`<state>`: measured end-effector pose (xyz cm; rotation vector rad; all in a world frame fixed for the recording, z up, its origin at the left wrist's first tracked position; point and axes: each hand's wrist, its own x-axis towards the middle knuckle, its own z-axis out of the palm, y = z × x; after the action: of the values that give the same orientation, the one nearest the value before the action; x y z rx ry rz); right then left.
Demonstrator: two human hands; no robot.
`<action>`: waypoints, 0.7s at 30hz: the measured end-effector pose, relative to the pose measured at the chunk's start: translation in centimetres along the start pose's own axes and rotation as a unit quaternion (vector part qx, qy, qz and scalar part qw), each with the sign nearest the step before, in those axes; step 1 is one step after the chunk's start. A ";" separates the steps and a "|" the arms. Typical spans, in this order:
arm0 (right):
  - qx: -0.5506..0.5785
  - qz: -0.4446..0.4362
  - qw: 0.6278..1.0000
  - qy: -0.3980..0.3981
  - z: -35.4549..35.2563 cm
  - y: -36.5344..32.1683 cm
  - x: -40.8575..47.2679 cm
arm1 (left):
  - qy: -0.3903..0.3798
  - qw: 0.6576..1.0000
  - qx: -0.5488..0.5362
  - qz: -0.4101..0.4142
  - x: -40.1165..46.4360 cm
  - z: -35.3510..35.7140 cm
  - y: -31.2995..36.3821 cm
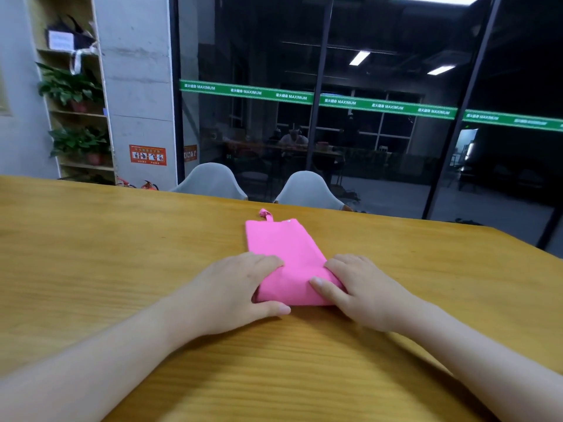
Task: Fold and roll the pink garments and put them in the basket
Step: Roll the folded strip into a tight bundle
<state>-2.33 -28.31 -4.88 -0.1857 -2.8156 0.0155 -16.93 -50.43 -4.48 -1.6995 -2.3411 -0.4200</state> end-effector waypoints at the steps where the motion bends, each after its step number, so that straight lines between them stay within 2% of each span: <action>1: 0.015 -0.001 1.000 0.006 0.2 0.2 0.3 | 0.012 1.000 0.014 -0.002 0.1 0.1 0.0; 7: 0.094 0.014 0.995 0.017 0.2 0.1 0.8 | 0.095 0.979 0.176 0.036 0.9 1.6 0.3; 9: 0.043 0.007 0.999 0.023 0.1 -0.1 0.5 | 0.071 0.984 0.159 0.022 1.0 0.9 0.7; 13: -0.095 -0.026 0.994 0.043 0.6 0.0 -0.6 | -0.048 0.995 0.085 -0.036 1.2 0.0 0.5; 18: -0.104 -0.039 0.994 0.008 -0.4 -1.1 -1.0 | -0.139 0.986 -0.051 -0.081 0.5 -1.7 0.7; 20: -0.073 -0.047 0.996 -0.005 -0.9 -1.3 -1.0 | -0.137 0.985 -0.052 -0.087 0.1 -2.2 0.7; 21: -0.053 -0.051 0.997 -0.011 -1.0 -1.3 -0.9 | -0.111 0.991 -0.016 -0.070 -0.4 -2.2 0.9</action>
<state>-1.33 -29.72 -4.18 -0.0658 -2.8454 -0.1560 -15.92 -51.34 -2.44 -1.6802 -2.6370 -0.3073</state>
